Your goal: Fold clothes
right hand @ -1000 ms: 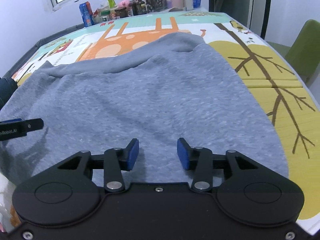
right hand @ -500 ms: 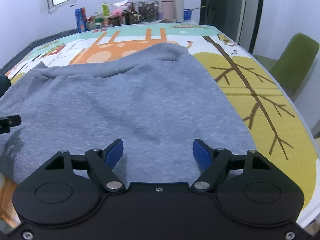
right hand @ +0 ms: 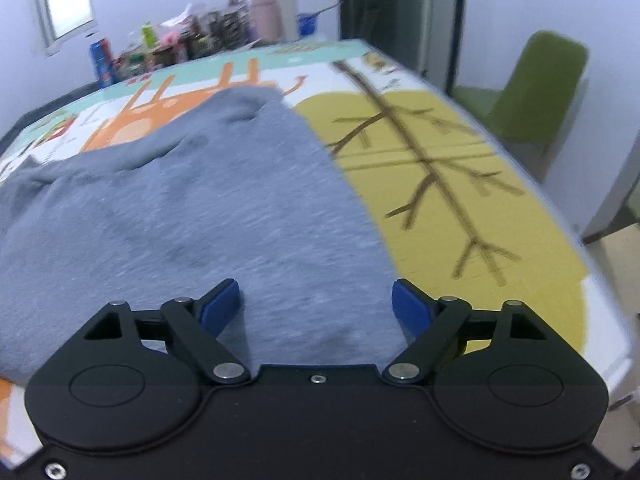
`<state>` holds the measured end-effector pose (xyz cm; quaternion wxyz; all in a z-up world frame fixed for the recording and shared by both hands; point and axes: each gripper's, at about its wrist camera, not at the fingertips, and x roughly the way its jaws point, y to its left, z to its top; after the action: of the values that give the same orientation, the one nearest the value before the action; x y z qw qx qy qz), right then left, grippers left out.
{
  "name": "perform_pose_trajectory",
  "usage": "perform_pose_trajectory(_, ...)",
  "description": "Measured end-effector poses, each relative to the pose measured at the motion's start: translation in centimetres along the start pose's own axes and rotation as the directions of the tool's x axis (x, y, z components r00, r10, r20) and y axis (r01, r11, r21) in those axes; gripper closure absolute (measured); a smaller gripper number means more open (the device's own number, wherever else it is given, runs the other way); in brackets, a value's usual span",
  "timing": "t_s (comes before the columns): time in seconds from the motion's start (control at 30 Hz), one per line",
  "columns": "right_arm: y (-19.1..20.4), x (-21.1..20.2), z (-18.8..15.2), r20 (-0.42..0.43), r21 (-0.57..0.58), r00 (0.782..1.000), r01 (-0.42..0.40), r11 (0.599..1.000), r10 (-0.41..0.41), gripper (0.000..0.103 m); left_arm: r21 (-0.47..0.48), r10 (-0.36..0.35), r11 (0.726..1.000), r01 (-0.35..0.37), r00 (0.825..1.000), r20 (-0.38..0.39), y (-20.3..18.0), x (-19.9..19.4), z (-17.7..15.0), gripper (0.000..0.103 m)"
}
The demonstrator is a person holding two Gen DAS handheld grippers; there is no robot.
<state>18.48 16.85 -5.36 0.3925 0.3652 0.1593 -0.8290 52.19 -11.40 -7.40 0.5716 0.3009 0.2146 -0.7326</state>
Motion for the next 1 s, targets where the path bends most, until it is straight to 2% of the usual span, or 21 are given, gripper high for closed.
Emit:
perform_pose_trajectory(0.17, -0.8, -2.5, 1.4, 0.110, 0.016, 0.994, -0.008, 1.000, 0.007, 0.021, 0.022, -0.025, 1.000, 0.022, 0.994, 0.110, -0.2, -2.3, 1.5, 0.004)
perform_pose_trajectory(0.27, 0.4, -3.5, 2.5, 0.163, -0.053, 0.985, -0.039, 0.998, 0.047, 0.021, 0.042, -0.091, 0.995, 0.086, 0.987, 0.134, -1.0, -3.0, 2.6, 0.004)
perform_pose_trajectory(0.33, 1.6, -3.8, 3.0, 0.177, -0.113, 0.979, -0.085, 0.990, 0.104, 0.021, 0.072, -0.163, 0.985, 0.154, 0.978, 0.133, -1.7, -3.1, 3.2, 0.004)
perform_pose_trajectory(0.47, 4.4, -3.7, 3.8, 0.167, -0.246, 0.963, -0.167, 0.955, 0.212, 0.018, 0.189, -0.298, 0.942, 0.276, 0.949, 0.100, -3.8, -3.3, 3.8, 0.003)
perform_pose_trajectory(0.5, 5.1, -3.5, 3.9, 0.153, -0.273, 0.960, -0.188, 0.944, 0.236, 0.014, 0.231, -0.323, 0.927, 0.296, 0.942, 0.089, -4.5, -3.3, 3.7, 0.003)
perform_pose_trajectory(0.57, 6.5, -3.2, 4.0, 0.123, -0.315, 0.950, -0.237, 0.919, 0.287, 0.012, 0.314, -0.365, 0.891, 0.329, 0.929, 0.063, -5.9, -3.4, 3.4, 0.003)
perform_pose_trajectory(0.63, 7.8, -2.6, 4.0, 0.087, -0.357, 0.939, -0.283, 0.890, 0.333, 0.011, 0.391, -0.408, 0.843, 0.369, 0.913, 0.020, -7.4, -3.1, 3.2, 0.003)
perform_pose_trajectory(0.73, 9.3, -1.4, 4.3, 0.029, -0.418, 0.921, -0.343, 0.842, 0.389, 0.011, 0.519, -0.467, 0.749, 0.412, 0.884, -0.028, -9.3, -2.5, 2.8, 0.003)
perform_pose_trajectory(0.87, 10.3, 0.6, 5.5, -0.079, -0.484, 0.879, -0.446, 0.753, 0.470, 0.011, 0.657, -0.523, 0.586, 0.474, 0.840, -0.140, -11.2, -1.2, 2.7, 0.003)
perform_pose_trajectory(0.97, 10.7, 2.1, 7.1, -0.182, -0.506, 0.835, -0.532, 0.678, 0.520, 0.011, 0.701, -0.561, 0.463, 0.542, 0.792, -0.242, -12.3, -0.4, 3.1, 0.003)
perform_pose_trajectory(1.0, 10.7, 2.4, 7.5, -0.205, -0.516, 0.826, -0.547, 0.659, 0.525, 0.011, 0.713, -0.570, 0.421, 0.561, 0.775, -0.273, -12.7, -0.1, 3.2, 0.003)
